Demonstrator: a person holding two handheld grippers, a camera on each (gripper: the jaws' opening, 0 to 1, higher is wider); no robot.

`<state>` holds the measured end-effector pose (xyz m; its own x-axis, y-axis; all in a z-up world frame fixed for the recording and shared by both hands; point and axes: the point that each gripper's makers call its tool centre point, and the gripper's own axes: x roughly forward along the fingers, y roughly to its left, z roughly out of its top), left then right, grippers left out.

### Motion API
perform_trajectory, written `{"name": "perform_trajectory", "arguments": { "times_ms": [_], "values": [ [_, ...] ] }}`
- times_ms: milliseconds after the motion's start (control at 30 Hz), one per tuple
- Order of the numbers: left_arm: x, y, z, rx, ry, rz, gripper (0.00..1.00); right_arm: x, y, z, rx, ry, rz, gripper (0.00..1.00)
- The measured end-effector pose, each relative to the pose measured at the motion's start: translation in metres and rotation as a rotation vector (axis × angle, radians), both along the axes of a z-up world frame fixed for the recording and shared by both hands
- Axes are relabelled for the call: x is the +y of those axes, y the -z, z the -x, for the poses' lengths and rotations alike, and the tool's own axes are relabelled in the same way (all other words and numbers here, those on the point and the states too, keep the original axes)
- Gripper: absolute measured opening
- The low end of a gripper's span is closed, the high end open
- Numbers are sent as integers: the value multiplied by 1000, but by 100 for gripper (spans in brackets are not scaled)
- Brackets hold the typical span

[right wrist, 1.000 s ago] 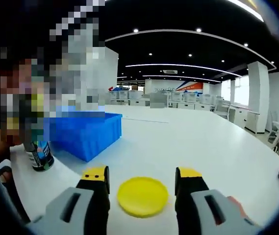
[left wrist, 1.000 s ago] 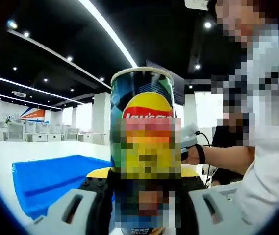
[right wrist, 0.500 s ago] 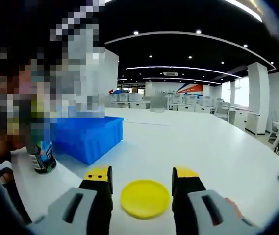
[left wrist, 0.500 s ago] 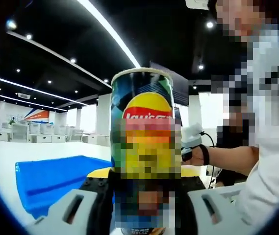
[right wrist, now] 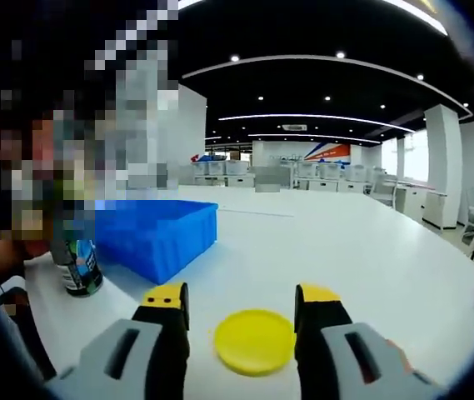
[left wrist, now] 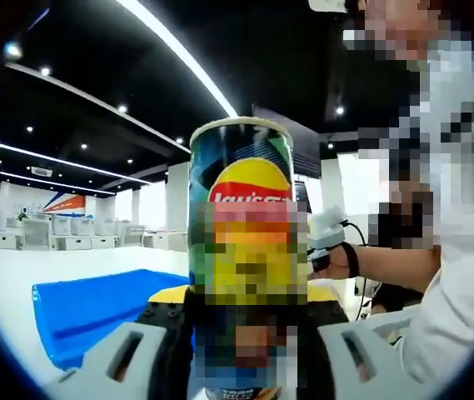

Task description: Open the lid of the chip container on the table, take out the chips, place them into the box in front of the container, and close the lid

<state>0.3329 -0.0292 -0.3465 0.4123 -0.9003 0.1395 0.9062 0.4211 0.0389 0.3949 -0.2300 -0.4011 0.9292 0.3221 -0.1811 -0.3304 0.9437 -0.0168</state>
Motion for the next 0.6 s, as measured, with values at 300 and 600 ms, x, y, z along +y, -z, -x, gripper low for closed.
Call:
{"name": "perform_trajectory", "arguments": {
  "times_ms": [300,600],
  "values": [
    [11,-14,-3,-66,-55,-19,46,-2,-3,2,-7,-1,0,49],
    [29,-14,-2,-167,-147,-158,46,-8,-7,2,-12,2,-9,49]
  ]
}}
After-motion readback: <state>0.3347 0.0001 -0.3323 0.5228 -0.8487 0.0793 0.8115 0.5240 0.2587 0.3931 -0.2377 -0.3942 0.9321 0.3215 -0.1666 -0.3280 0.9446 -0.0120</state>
